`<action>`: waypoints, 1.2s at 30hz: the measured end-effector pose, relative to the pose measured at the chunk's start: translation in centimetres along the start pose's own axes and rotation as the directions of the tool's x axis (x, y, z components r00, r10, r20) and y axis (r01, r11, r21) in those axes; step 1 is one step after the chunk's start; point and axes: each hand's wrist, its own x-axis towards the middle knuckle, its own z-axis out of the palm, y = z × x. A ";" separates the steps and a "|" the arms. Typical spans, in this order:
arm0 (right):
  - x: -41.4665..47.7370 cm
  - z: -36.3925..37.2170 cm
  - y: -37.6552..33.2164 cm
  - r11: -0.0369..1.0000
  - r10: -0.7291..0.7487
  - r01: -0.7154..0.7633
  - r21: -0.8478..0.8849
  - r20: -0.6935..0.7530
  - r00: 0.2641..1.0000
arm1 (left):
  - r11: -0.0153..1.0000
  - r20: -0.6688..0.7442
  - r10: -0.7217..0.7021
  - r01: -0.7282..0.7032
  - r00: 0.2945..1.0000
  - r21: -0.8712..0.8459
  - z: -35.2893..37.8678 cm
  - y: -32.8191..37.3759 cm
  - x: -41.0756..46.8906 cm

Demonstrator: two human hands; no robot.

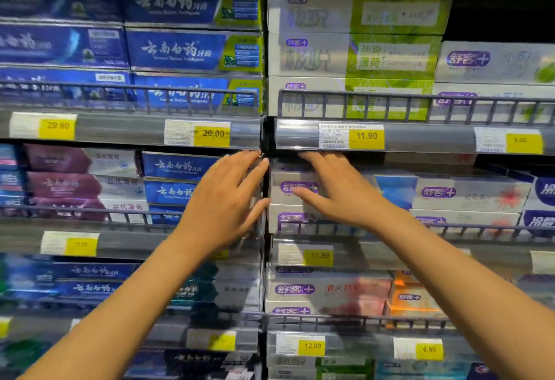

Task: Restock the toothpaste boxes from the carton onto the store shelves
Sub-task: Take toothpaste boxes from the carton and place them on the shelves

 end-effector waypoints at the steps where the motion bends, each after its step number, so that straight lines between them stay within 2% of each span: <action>1: 0.5 0.2 -0.6 1.000 -0.015 0.015 0.010 -0.014 1.000 | 1.000 -0.004 -0.022 0.022 1.000 0.013 -0.2 -0.9 -0.5; 5: 2.1 1.0 -3.0 0.995 -0.080 0.083 0.046 -0.057 0.995 | 0.993 -0.024 -0.088 0.090 0.996 0.074 -0.9 -4.9 -2.1; 13: 4.3 2.8 -5.2 0.986 -0.144 0.152 0.068 -0.115 0.983 | 0.970 0.030 -0.174 0.166 0.984 0.179 -1.2 -11.4 -4.1; 16: 4.5 3.5 -5.4 0.986 -0.142 0.153 0.068 -0.144 0.979 | 0.971 0.047 -0.170 0.159 0.984 0.179 -1.2 -12.8 -4.7; 21: 4.6 4.1 -5.3 0.985 -0.171 0.168 -0.035 -0.084 0.982 | 0.971 0.125 -0.131 0.102 0.984 0.217 -1.1 -14.8 -5.0; 36: 5.3 4.0 -5.4 0.987 -0.139 0.135 -0.093 -0.039 0.990 | 0.973 0.118 -0.089 0.061 0.989 0.222 -1.3 -16.0 -5.6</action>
